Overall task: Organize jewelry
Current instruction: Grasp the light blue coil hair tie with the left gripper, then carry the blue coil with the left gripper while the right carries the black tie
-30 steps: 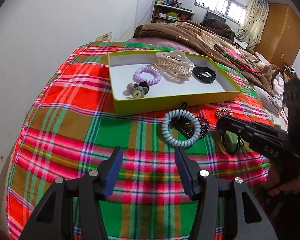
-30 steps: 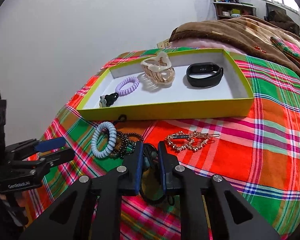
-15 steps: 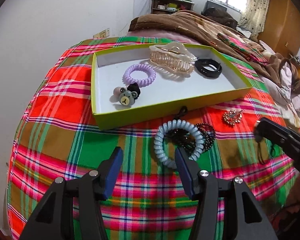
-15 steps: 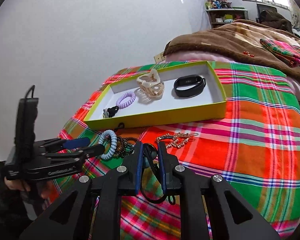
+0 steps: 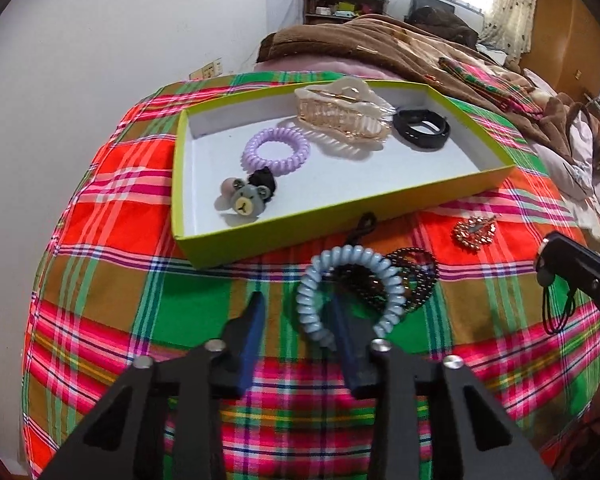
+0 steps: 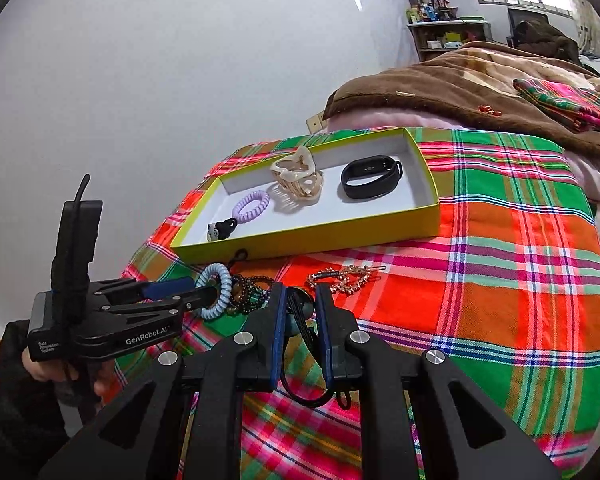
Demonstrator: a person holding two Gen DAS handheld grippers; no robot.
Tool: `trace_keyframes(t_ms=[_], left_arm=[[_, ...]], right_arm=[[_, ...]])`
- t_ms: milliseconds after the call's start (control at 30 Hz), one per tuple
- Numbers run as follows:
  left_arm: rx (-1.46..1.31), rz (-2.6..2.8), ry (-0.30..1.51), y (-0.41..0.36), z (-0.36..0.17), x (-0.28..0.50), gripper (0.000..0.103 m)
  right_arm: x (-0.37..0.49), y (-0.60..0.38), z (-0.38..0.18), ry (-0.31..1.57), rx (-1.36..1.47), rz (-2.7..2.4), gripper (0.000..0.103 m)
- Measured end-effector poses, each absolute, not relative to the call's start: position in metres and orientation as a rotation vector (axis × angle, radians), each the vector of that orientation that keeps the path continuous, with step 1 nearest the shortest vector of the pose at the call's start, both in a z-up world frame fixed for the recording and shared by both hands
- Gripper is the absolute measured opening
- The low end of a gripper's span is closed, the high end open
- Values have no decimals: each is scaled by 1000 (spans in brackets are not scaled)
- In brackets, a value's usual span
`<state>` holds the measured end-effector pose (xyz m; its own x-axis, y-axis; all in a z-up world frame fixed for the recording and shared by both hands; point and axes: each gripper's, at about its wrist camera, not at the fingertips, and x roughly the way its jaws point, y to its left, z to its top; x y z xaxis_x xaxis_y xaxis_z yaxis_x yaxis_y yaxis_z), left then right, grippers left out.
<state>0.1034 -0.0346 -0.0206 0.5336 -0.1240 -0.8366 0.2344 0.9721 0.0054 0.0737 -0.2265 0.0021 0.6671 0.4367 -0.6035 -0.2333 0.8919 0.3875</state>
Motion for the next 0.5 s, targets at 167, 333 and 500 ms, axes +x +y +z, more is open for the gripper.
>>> trace_keyframes(t_ms=[167,333,500], left_arm=[[140,-228,978,-40,-19,100,18],[140,-234,972,-42,-18,99,11],[127,-248,959,-41,-14,94,10]], right_arm=[[72,-227,1,755,291,380,15],[71,-228,1,755,296,376,15],[68,-229,3,751,296,366,15]])
